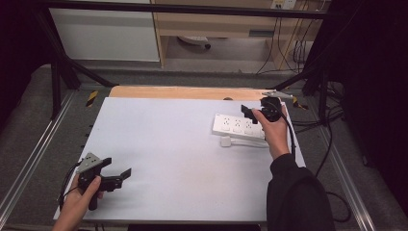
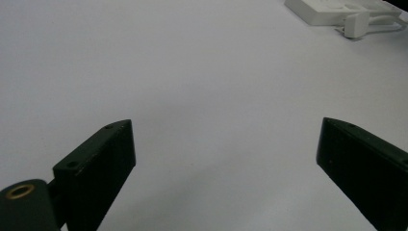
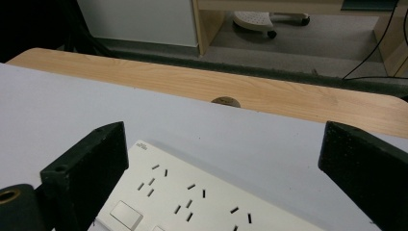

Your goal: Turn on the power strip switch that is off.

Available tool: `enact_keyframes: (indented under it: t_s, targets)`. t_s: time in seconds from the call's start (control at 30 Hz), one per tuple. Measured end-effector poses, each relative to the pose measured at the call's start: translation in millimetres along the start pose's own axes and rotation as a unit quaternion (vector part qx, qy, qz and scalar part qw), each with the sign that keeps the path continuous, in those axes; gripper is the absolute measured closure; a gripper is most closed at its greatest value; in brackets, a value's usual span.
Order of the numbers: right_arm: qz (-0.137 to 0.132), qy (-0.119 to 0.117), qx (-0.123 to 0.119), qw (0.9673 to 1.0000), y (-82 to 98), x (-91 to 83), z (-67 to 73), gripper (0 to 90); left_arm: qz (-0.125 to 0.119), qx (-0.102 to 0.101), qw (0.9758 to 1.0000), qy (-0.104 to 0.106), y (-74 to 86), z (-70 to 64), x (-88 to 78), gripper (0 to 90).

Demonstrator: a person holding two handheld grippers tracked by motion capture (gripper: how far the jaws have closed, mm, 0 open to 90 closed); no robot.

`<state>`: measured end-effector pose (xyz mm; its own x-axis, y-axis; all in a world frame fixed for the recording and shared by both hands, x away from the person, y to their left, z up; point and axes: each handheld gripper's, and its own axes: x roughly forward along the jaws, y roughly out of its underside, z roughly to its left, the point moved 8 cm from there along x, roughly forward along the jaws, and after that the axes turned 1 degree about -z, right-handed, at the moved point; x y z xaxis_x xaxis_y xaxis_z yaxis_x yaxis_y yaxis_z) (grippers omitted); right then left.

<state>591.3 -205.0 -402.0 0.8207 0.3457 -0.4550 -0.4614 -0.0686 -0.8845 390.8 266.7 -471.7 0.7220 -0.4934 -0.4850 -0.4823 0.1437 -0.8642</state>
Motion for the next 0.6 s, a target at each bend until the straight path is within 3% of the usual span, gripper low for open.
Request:
enact_keyframes:
  t_s: [0.6]
  targets:
    - [0.02, -0.012, -0.006, 0.9997, 9.0, 14.0, 7.6, 9.2, 0.002, -0.001, 1.0, -0.001, 0.7, 0.2, 0.6, 6.6]
